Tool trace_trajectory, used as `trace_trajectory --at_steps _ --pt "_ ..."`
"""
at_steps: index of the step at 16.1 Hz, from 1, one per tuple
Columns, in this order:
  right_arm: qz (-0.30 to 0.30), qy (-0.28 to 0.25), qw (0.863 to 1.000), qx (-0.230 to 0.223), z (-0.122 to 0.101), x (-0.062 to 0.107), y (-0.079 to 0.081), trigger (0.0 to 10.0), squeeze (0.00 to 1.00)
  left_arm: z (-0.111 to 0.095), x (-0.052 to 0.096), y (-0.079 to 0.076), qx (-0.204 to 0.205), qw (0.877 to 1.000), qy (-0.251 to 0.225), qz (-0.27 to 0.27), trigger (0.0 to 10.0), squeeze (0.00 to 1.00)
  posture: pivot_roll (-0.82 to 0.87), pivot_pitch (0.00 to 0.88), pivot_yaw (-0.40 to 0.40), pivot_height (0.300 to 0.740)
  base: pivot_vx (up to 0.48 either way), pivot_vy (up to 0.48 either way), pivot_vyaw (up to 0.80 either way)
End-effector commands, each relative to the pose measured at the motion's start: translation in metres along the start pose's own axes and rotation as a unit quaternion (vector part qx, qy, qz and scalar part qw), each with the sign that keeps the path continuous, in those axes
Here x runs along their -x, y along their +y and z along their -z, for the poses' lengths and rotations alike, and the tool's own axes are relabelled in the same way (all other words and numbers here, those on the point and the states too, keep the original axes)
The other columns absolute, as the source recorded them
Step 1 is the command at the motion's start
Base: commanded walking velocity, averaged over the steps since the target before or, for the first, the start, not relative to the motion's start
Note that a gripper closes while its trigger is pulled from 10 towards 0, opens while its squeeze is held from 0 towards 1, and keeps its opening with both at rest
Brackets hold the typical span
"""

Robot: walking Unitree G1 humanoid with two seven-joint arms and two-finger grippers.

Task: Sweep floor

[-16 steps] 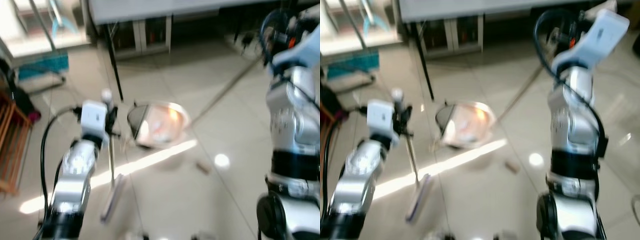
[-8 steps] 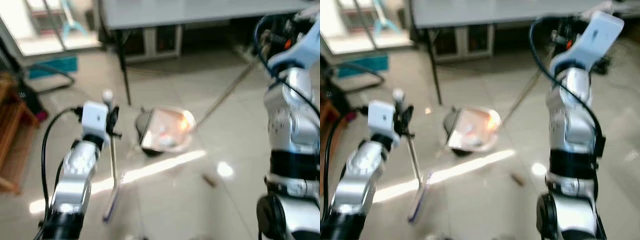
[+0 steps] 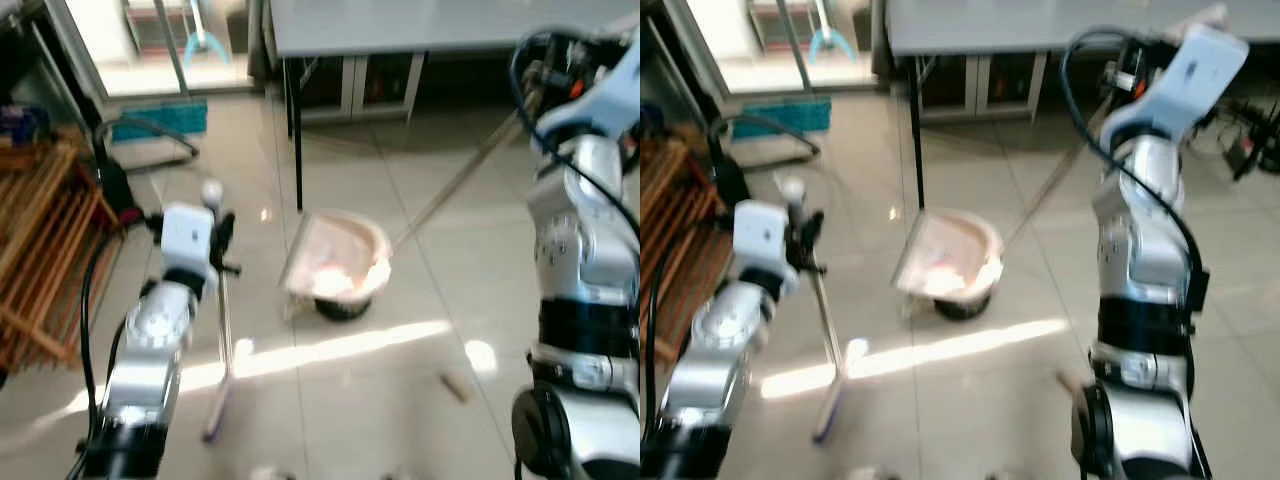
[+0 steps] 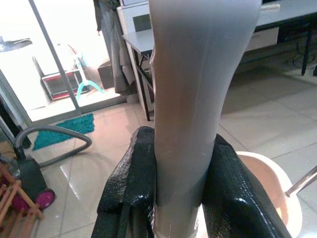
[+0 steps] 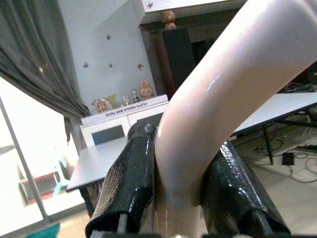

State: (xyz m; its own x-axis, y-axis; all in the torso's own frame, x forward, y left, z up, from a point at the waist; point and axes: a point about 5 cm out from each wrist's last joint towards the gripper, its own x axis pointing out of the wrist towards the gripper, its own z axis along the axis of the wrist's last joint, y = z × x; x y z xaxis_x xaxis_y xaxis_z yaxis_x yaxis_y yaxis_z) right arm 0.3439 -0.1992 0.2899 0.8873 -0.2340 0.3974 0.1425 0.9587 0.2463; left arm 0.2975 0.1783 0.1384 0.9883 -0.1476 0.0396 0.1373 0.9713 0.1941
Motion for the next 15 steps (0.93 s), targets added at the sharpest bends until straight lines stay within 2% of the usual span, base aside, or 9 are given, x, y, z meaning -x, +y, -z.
trace_trajectory --at_steps 1,5,9,15 --pt "0.017 -0.04 0.999 0.002 -0.0171 -0.0029 -0.008 10.0 0.0 -0.0099 -0.0031 -0.0044 -0.004 1.0 -0.023 0.008 10.0 0.0 0.02 0.043 0.039 0.74 0.39 0.0 0.0" --pt "0.022 -0.038 0.999 -0.01 -0.0157 -0.0036 -0.0098 10.0 0.0 -0.0101 -0.0048 -0.0046 -0.002 1.0 -0.023 0.008 10.0 0.0 0.02 0.042 0.04 0.74 0.388 0.0 0.0" --pt "0.024 -0.034 0.999 -0.013 -0.0142 -0.0022 -0.0109 10.0 0.0 -0.0097 -0.0041 -0.0053 -0.002 1.0 -0.023 0.008 10.0 0.0 0.02 0.042 0.039 0.74 0.392 0.0 -0.53" --pt "0.021 -0.036 0.999 -0.007 -0.0146 -0.0016 -0.01 10.0 0.0 -0.0096 -0.0036 -0.0055 0.001 1.0 -0.024 0.008 10.0 0.0 0.01 0.043 0.039 0.74 0.388 0.0 0.0"
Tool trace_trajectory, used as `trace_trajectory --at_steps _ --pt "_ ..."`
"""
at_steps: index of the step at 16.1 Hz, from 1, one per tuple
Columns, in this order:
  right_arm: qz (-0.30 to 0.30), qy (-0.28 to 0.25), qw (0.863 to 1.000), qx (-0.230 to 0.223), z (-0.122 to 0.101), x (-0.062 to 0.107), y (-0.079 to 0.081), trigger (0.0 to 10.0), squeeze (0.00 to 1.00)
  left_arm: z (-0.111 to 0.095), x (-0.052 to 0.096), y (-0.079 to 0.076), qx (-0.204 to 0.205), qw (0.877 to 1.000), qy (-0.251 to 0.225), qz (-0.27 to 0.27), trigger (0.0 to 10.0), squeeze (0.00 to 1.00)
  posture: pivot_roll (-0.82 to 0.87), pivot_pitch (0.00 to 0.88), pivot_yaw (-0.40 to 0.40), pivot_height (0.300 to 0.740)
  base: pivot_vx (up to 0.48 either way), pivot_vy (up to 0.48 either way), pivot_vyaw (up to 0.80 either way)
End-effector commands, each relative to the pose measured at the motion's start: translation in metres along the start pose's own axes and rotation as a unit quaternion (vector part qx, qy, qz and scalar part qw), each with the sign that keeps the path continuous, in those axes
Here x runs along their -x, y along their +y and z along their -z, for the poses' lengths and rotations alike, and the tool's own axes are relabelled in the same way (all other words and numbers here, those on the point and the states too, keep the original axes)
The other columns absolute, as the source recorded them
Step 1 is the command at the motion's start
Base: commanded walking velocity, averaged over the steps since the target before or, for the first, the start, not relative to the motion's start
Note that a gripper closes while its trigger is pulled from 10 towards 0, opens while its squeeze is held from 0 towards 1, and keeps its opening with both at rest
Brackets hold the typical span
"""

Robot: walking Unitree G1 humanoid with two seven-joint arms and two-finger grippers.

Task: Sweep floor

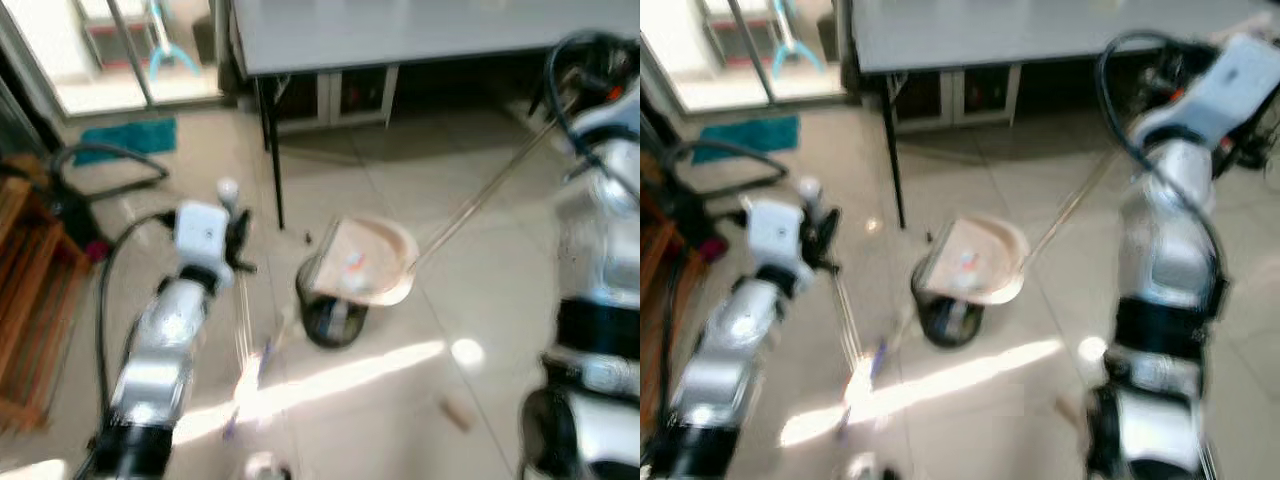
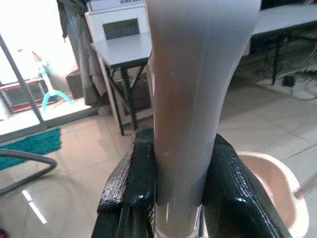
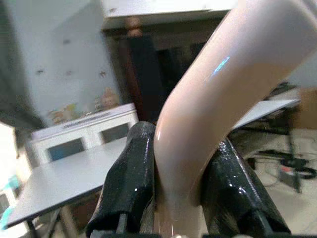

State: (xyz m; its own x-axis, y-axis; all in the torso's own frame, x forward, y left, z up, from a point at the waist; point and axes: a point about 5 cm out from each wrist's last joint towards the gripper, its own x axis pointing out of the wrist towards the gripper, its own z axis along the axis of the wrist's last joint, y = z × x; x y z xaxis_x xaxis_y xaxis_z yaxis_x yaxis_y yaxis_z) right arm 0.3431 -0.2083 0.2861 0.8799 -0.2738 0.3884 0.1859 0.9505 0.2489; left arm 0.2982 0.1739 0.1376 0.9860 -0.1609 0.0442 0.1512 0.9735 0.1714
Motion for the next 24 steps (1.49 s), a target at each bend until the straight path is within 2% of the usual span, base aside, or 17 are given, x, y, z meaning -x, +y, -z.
trace_trajectory --at_steps 1,16,19,24 --pt "0.001 -0.035 0.999 -0.015 -0.016 -0.002 -0.001 10.0 0.0 -0.01 -0.002 -0.001 -0.006 1.0 -0.022 0.0 10.0 0.0 0.01 0.043 0.039 0.74 0.0 0.0 0.0" --pt "0.01 -0.036 0.999 0.0 -0.008 -0.002 -0.001 10.0 0.0 -0.007 0.0 -0.001 -0.009 1.0 -0.013 0.006 10.0 0.0 0.02 0.054 0.034 0.74 0.0 0.0 0.0" --pt "0.009 -0.035 0.999 0.0 -0.006 -0.001 0.001 10.0 0.0 -0.008 0.0 0.0 0.007 1.0 -0.011 -0.002 10.0 0.0 0.02 0.053 0.034 0.74 0.0 0.0 0.0" --pt "0.009 -0.033 0.999 -0.001 -0.004 0.002 0.001 10.0 0.0 -0.009 -0.001 -0.002 -0.013 1.0 -0.017 0.001 10.0 0.0 0.02 0.048 0.038 0.74 0.0 0.0 0.0"
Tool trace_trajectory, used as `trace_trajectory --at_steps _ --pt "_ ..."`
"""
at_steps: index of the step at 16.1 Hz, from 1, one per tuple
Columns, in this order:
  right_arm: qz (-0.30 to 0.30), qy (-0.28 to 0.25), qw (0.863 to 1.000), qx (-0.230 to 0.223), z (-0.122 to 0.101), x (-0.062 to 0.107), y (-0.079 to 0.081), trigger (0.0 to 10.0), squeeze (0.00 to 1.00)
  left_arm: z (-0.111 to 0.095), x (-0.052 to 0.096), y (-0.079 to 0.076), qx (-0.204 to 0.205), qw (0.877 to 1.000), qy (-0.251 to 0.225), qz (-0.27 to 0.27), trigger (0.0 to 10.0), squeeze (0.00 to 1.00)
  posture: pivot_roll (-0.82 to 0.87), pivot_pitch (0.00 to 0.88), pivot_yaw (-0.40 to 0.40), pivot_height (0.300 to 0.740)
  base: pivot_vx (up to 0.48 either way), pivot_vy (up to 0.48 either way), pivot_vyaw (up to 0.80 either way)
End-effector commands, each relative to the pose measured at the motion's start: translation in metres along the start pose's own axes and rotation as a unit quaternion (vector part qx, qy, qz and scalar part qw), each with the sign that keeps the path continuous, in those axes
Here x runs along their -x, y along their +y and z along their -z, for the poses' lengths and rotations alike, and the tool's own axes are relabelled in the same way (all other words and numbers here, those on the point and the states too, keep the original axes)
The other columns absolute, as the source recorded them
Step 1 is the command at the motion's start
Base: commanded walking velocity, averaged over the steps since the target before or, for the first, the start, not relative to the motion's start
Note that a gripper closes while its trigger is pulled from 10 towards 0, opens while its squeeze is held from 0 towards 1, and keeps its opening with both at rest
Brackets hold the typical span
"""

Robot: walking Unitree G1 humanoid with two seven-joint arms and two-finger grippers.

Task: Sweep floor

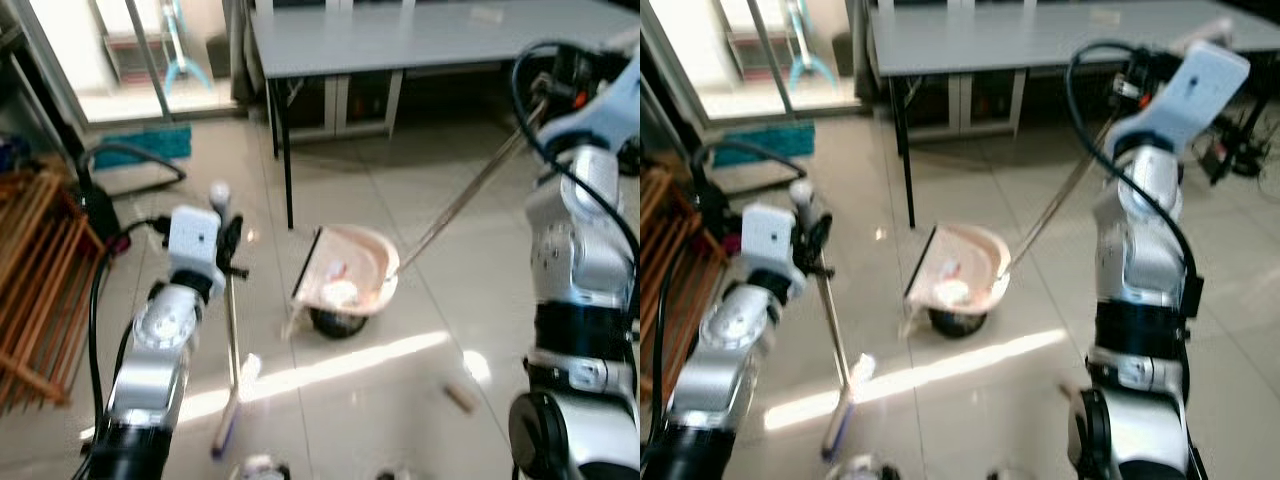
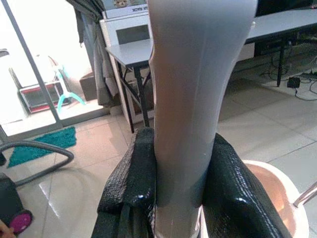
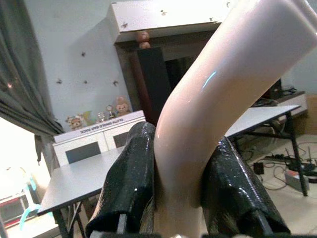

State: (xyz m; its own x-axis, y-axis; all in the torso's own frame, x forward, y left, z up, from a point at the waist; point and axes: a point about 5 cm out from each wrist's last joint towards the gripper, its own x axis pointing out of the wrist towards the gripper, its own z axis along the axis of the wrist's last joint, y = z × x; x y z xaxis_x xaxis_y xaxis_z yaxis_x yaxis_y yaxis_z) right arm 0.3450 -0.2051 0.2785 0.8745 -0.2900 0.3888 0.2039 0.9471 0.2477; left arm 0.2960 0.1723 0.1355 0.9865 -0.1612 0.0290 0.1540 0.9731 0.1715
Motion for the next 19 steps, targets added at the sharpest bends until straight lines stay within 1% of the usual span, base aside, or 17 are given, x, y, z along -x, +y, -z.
trace_trajectory --at_steps 1,6,19 --pt "0.001 -0.03 1.0 -0.007 -0.0121 0.0 -0.0004 10.0 0.0 -0.011 -0.0033 0.0 -0.012 1.0 -0.025 0.001 10.0 0.0 0.02 0.047 0.037 0.74 0.277 0.0 0.0" --pt "-0.003 -0.019 1.0 -0.016 -0.0084 -0.0004 0.0018 10.0 0.0 -0.0113 -0.0036 0.0001 -0.015 1.0 -0.026 0.0 10.0 0.0 0.02 0.045 0.033 0.74 0.323 0.0 0.0" --pt "-0.004 -0.022 1.0 -0.011 -0.0087 -0.0022 0.0018 10.0 0.0 -0.0105 -0.004 0.0018 -0.013 1.0 -0.025 -0.004 10.0 0.0 0.02 0.054 0.033 0.74 0.342 0.0 0.0"
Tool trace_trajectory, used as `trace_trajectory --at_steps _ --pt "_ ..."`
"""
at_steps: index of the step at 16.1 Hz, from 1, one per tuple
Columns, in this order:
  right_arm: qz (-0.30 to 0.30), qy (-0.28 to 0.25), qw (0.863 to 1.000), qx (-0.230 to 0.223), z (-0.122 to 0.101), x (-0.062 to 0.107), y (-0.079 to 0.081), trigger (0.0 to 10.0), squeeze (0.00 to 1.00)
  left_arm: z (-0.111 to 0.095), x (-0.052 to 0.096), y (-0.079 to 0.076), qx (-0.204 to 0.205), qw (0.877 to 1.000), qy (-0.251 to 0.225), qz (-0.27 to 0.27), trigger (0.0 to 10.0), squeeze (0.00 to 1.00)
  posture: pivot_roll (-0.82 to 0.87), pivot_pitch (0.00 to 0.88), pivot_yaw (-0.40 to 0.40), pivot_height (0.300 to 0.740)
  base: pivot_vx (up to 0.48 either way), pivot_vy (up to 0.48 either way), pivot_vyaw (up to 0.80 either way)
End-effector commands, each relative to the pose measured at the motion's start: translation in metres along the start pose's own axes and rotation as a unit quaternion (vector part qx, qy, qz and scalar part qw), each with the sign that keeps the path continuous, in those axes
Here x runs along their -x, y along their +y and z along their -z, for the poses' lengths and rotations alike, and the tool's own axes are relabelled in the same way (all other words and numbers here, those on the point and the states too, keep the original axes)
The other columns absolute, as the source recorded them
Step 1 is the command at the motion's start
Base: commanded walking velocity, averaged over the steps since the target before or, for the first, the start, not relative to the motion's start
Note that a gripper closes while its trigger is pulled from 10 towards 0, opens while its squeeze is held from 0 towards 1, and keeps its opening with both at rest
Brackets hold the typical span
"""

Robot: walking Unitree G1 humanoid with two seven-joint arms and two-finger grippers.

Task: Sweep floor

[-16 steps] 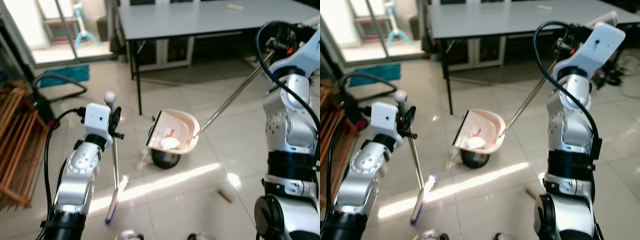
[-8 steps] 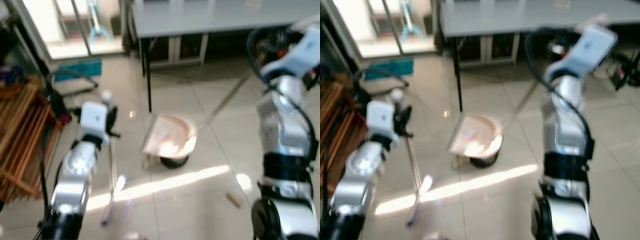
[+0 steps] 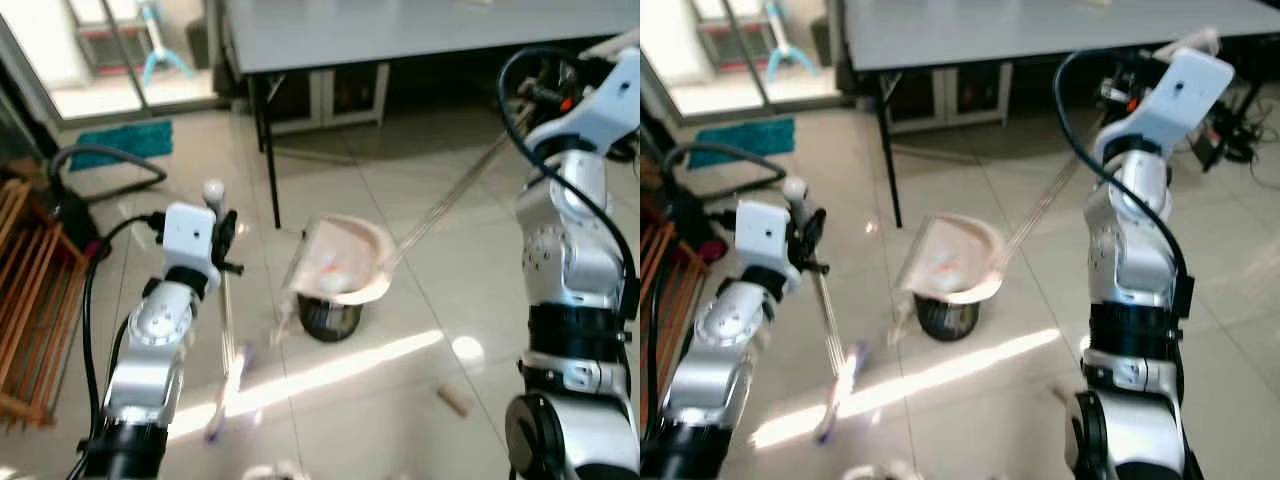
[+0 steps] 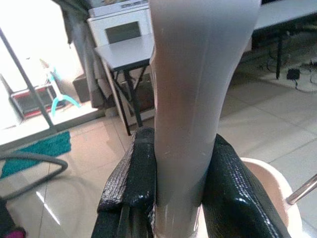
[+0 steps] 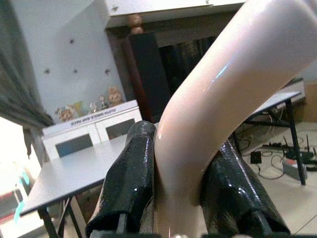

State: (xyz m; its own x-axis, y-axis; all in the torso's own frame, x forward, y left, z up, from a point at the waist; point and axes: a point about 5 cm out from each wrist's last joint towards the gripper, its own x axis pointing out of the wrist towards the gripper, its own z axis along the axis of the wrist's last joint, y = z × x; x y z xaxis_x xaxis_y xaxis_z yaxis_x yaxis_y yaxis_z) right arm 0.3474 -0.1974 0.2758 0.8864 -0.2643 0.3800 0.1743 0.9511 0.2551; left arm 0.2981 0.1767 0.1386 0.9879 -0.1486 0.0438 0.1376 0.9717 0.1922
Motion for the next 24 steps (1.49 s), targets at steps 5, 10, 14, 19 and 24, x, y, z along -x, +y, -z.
trace_trajectory --at_steps 5,10,14,19,24 --pt "0.01 -0.032 0.999 -0.001 -0.0141 -0.0034 -0.0056 10.0 0.0 -0.0089 -0.0035 -0.0029 -0.001 1.0 -0.02 0.006 10.0 0.0 0.02 0.054 0.037 0.74 0.343 0.0 0.0" --pt "0.012 -0.032 0.999 0.0 -0.013 -0.0024 -0.0064 10.0 0.0 -0.009 -0.0036 -0.0024 -0.001 1.0 -0.02 0.006 10.0 0.0 0.02 0.054 0.039 0.74 0.343 0.0 0.0" --pt "0.01 -0.031 0.999 0.0 -0.0117 -0.0016 -0.0052 10.0 0.0 -0.0095 -0.0038 -0.0023 -0.001 1.0 -0.021 0.006 10.0 0.0 0.02 0.054 0.041 0.74 0.343 0.0 0.0" --pt "0.012 -0.031 0.999 0.002 -0.011 -0.0012 -0.0061 10.0 0.0 -0.0098 -0.0045 -0.0027 -0.001 1.0 -0.021 0.008 10.0 0.0 0.02 0.057 0.042 0.74 0.344 0.0 0.0" --pt "0.013 -0.031 0.999 0.001 -0.0109 -0.0015 -0.006 10.0 0.0 -0.0101 -0.005 -0.0025 -0.001 1.0 -0.022 0.009 10.0 0.0 0.03 0.056 0.044 0.74 0.342 0.0 0.0"
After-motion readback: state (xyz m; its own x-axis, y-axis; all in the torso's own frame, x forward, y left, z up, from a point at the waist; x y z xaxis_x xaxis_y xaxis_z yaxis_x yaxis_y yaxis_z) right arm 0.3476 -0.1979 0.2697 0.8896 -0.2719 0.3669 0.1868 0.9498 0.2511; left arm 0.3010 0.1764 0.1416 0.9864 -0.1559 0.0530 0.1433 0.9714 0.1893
